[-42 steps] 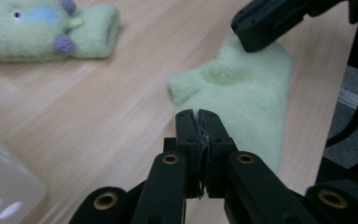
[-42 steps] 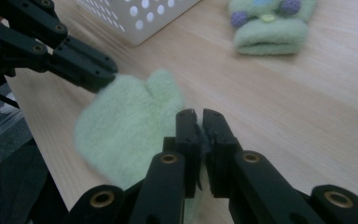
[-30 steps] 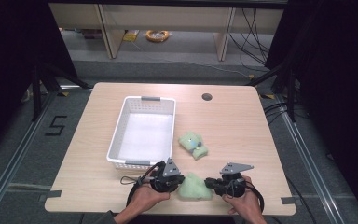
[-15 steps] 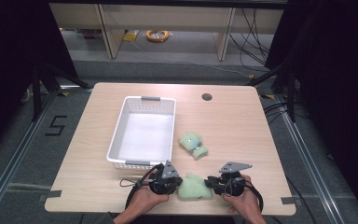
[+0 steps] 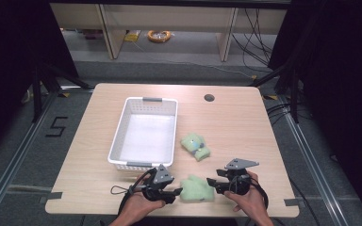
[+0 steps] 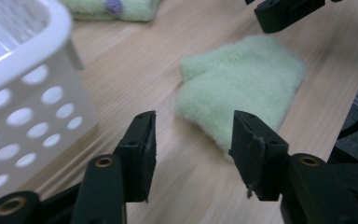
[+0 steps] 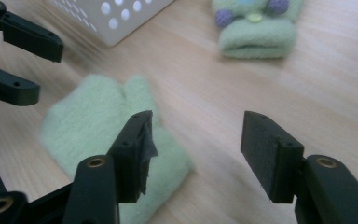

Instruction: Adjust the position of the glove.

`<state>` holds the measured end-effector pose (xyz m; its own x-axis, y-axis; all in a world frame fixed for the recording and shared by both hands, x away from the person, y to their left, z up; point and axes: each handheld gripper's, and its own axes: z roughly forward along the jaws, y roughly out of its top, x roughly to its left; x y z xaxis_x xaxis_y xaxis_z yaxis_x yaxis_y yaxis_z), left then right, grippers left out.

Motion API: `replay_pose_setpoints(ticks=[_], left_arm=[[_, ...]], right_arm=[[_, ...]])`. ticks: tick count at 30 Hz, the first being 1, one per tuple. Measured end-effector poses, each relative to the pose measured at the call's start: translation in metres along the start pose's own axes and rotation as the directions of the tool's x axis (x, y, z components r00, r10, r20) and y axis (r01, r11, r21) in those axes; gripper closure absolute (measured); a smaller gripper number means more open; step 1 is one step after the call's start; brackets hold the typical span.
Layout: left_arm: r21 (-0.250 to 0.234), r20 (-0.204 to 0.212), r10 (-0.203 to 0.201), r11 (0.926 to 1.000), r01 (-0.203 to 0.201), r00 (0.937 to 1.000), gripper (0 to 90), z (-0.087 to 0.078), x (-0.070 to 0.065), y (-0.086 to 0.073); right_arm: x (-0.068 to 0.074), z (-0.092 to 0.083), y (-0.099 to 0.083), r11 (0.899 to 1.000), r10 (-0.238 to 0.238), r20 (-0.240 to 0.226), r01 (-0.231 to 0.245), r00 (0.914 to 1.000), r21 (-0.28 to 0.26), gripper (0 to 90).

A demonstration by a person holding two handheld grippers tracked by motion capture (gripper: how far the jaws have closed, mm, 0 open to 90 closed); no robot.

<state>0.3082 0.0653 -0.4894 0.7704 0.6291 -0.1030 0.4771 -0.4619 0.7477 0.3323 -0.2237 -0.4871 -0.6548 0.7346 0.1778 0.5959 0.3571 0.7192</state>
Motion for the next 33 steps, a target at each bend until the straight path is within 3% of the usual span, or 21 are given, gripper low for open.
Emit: replay_pose_setpoints(ticks=[2, 4, 5, 9, 10, 13, 14, 17, 20, 21, 23, 26, 27, 28, 30, 32, 33], left_arm=[[-0.014, 0.004, -0.026, 0.9996, 0.026, 0.9996, 44.7, -0.004, 0.002, -0.002], [-0.005, -0.002, -0.023, 0.9997, 0.023, 0.9997, 42.7, -0.009, 0.004, -0.004], [-0.01, 0.011, -0.044, 0.999, 0.044, 0.999, 41.3, -0.011, 0.003, -0.006], [-0.03, 0.003, -0.039, 0.9988, 0.039, 0.9992, 35.2, -0.02, 0.007, -0.01], [-0.034, -0.003, -0.046, 0.9984, 0.046, 0.9989, 34.0, -0.023, 0.008, -0.011], [-0.05, -0.01, -0.071, 0.9963, 0.07, 0.9974, 30.6, -0.03, 0.015, -0.014], [-0.063, -0.015, -0.101, 0.993, 0.1, 0.9948, 29.4, -0.031, 0.016, -0.016], [-0.068, -0.024, -0.109, 0.9919, 0.107, 0.9938, 26.8, -0.036, 0.022, -0.023], [-0.056, -0.034, -0.121, 0.9913, 0.119, 0.992, 24.2, -0.04, 0.024, -0.03], [-0.061, -0.039, -0.143, 0.9883, 0.14, 0.989, 23.8, -0.041, 0.023, -0.033], [-0.065, -0.046, -0.138, 0.9888, 0.135, 0.9894, 21.9, -0.044, 0.023, -0.037], [-0.07, -0.069, -0.131, 0.9896, 0.126, 0.9891, 19.5, -0.05, 0.022, -0.042], [-0.076, -0.069, -0.131, 0.9891, 0.126, 0.989, 17.7, -0.051, 0.023, -0.044], [-0.077, -0.075, -0.144, 0.9874, 0.138, 0.9868, 17.6, -0.054, 0.024, -0.046], [-0.103, -0.071, -0.177, 0.9802, 0.169, 0.9817, 17.5, -0.054, 0.023, -0.049], [-0.09, -0.074, -0.171, 0.9823, 0.164, 0.9826, 17.4, -0.057, 0.023, -0.051], [-0.09, -0.078, -0.174, 0.9819, 0.167, 0.9817, 17.3, -0.057, 0.023, -0.052]], right_arm=[[-0.002, -0.002, 0.004, 1.0, -0.009, 0.006, 0.009, 0.9999, -0.017, 41.8], [-0.004, -0.003, 0.009, 0.999, -0.016, 0.013, 0.017, 0.9998, -0.028, 38.9], [-0.006, -0.003, 0.012, 0.999, -0.015, 0.019, 0.016, 0.9997, -0.033, 37.3], [-0.013, -0.003, 0.024, 0.999, -0.032, 0.023, 0.033, 0.9992, -0.033, 33.6], [-0.011, -0.003, 0.026, 1.0, -0.011, 0.022, 0.012, 0.9997, -0.023, 33.3], [-0.016, 0.001, 0.035, 0.998, -0.067, 0.051, 0.068, 0.9964, -0.012, 32.0], [-0.017, 0.004, 0.038, 0.998, -0.068, 0.051, 0.069, 0.9964, -0.013, 32.2], [-0.021, 0.008, 0.047, 0.996, -0.09, 0.06, 0.09, 0.9941, -0.001, 32.6], [-0.024, 0.015, 0.055, 0.997, -0.078, 0.059, 0.077, 0.9952, 0.016, 33.3], [-0.025, 0.017, 0.057, 0.996, -0.084, 0.061, 0.083, 0.9946, 0.019, 33.6], [-0.028, 0.026, 0.063, 0.994, -0.109, 0.069, 0.109, 0.9916, 0.007, 33.7], [-0.03, 0.028, 0.068, 0.995, -0.092, 0.051, 0.09, 0.9945, 0.033, 34.6], [-0.031, 0.033, 0.068, 0.995, -0.098, 0.064, 0.098, 0.9931, -0.004, 34.9], [-0.031, 0.032, 0.07, 0.996, -0.091, 0.066, 0.089, 0.9937, 0.029, 34.9], [-0.034, 0.036, 0.071, 0.995, -0.095, 0.069, 0.094, 0.9931, 0.014, 35.5], [-0.035, 0.036, 0.075, 0.995, -0.093, 0.052, 0.091, 0.9943, 0.03, 36.7], [-0.036, 0.039, 0.076, 0.996, -0.084, 0.054, 0.084, 0.9949, 0.008, 37.1]])
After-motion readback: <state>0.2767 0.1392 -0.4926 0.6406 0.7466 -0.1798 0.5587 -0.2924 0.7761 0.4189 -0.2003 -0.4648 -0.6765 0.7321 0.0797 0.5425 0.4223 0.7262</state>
